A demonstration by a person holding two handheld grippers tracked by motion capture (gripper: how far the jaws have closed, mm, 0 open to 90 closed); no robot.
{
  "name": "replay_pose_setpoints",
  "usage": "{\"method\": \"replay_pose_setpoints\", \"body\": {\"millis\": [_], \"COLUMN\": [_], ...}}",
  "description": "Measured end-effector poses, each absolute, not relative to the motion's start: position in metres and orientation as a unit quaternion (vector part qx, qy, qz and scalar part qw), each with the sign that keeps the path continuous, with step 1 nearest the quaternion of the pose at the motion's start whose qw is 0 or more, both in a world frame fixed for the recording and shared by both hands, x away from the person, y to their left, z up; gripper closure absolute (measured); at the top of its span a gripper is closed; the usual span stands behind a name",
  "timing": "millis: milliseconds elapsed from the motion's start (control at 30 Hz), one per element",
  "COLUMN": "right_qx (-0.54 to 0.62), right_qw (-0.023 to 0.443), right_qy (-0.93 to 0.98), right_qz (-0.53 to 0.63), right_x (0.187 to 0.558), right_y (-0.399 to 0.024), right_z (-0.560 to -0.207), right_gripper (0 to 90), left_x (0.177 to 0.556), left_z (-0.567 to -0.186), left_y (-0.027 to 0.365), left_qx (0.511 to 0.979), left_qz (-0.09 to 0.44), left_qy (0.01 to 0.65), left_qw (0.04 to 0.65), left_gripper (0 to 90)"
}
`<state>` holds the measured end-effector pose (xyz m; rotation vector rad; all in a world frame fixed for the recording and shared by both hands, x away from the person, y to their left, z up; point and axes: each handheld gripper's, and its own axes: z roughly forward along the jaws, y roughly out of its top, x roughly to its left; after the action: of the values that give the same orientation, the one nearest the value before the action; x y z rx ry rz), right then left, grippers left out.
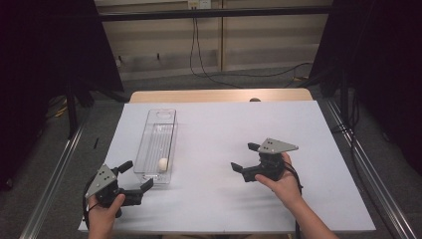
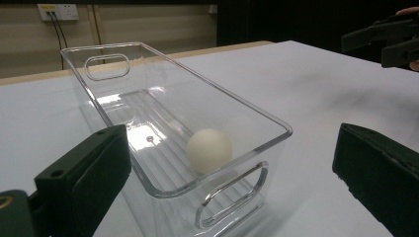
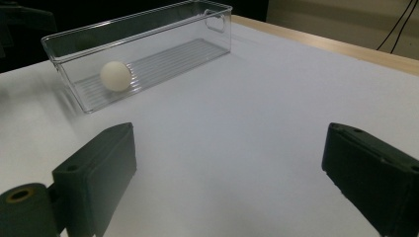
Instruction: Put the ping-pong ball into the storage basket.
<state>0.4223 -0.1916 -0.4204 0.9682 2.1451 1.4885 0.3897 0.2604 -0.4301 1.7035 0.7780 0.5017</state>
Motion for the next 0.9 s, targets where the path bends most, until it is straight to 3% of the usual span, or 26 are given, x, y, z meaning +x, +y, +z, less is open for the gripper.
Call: {"method": "replay_pose_setpoints", "body": {"millis": [900], "right_qx": [0.357], "right_qw": [0.196], "right_qy": [0.748], "right_qz": [0.524], "right_x": [0.408], "right_y": [-0.222], "right_z": [-0.424], "right_gripper": [5.8], "left_x": [0.39], "left_z": [-0.43], "left_y": [0.26], "left_qx": [0.726], "left_qz": [0.215], "left_qy": [0.331], "left_qw": [0.563], "left_gripper": [1.5]}}
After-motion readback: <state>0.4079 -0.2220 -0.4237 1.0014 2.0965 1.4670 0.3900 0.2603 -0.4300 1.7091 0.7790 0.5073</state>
